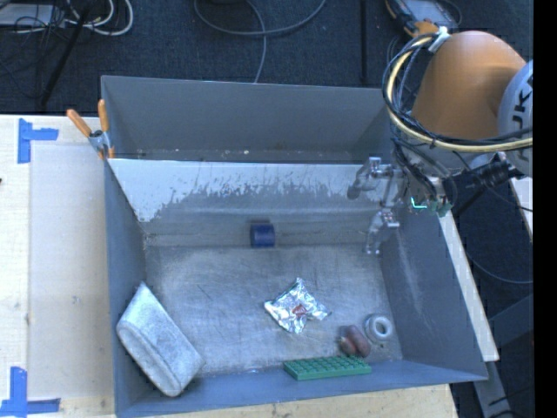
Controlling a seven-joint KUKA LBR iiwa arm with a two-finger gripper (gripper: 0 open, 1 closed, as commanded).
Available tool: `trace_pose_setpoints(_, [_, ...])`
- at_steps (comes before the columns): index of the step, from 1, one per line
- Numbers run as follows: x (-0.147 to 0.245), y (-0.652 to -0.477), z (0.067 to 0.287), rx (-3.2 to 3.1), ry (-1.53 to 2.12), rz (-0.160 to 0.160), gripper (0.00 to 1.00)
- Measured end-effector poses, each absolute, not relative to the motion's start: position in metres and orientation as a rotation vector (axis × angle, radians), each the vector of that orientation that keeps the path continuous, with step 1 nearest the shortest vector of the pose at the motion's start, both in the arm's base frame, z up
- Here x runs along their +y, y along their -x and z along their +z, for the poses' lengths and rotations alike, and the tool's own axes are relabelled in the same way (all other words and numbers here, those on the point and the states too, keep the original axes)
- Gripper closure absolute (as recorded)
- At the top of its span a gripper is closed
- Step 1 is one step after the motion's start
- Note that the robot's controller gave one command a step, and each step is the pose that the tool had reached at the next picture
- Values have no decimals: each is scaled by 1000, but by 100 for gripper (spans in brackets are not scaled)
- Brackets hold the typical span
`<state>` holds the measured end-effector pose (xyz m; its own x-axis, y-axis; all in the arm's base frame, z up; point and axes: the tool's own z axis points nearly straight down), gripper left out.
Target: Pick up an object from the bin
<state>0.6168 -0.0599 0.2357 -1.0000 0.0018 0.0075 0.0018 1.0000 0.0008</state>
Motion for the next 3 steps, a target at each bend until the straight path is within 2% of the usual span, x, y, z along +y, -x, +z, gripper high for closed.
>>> trace_pose_setpoints(1, [23, -577, 98, -3124, -223, -5, 0])
trace_pose_setpoints(2, [23, -547, 75, -3132, -401, 0, 0])
trace_pose_setpoints(3, [22, -545, 75, -3119, -402, 2, 100])
